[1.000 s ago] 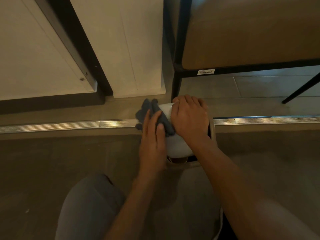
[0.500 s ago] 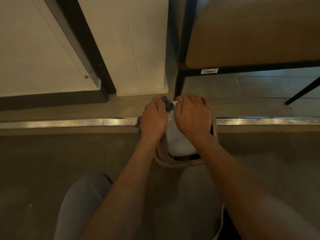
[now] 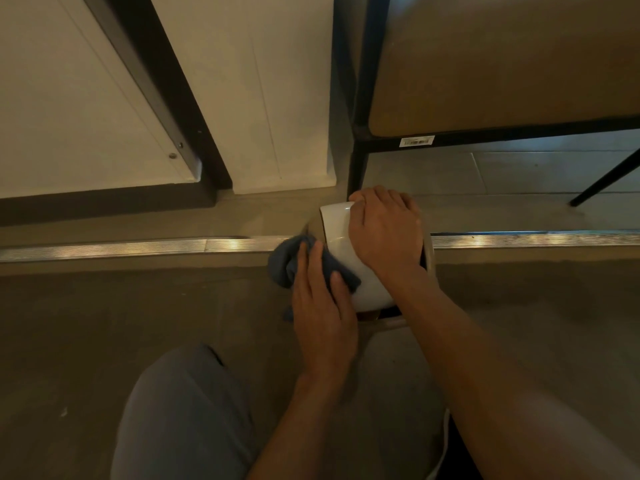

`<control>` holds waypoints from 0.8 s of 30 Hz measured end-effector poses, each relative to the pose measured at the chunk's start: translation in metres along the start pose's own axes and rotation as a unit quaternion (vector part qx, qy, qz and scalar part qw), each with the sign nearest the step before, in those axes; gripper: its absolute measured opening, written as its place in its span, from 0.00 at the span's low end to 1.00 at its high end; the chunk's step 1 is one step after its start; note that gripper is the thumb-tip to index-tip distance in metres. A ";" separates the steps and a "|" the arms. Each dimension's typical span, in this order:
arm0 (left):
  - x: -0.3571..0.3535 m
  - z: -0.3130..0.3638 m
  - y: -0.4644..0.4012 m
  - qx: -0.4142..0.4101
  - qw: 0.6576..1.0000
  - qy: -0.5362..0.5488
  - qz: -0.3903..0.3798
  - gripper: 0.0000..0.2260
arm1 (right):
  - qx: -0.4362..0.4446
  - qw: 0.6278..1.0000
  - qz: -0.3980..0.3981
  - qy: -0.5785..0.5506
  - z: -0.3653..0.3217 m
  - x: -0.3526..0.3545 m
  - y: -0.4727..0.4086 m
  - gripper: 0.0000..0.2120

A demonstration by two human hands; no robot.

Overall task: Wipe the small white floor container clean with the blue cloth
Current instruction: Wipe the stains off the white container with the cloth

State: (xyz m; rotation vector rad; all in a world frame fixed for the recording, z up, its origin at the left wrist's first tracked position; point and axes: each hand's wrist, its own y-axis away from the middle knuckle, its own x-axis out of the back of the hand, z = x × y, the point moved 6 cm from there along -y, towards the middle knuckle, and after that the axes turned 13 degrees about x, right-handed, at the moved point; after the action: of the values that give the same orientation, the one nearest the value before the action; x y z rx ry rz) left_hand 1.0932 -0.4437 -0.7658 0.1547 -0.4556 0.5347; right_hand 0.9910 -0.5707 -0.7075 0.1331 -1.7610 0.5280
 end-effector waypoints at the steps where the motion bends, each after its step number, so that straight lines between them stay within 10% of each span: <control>1: 0.001 0.008 -0.011 0.000 1.000 0.001 -0.005 0.24 | -0.002 1.000 0.003 0.004 -0.001 0.000 0.000 0.27; 24: 0.001 0.041 -0.064 -0.046 0.999 -0.004 -0.021 0.20 | 0.000 1.000 0.001 0.030 -0.002 -0.002 0.000 0.20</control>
State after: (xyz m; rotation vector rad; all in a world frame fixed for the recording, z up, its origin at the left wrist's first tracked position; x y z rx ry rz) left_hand 1.1119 -0.5086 -0.7306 0.0787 -0.4836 0.4706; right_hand 0.9936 -0.5701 -0.7085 0.1150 -1.7032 0.5291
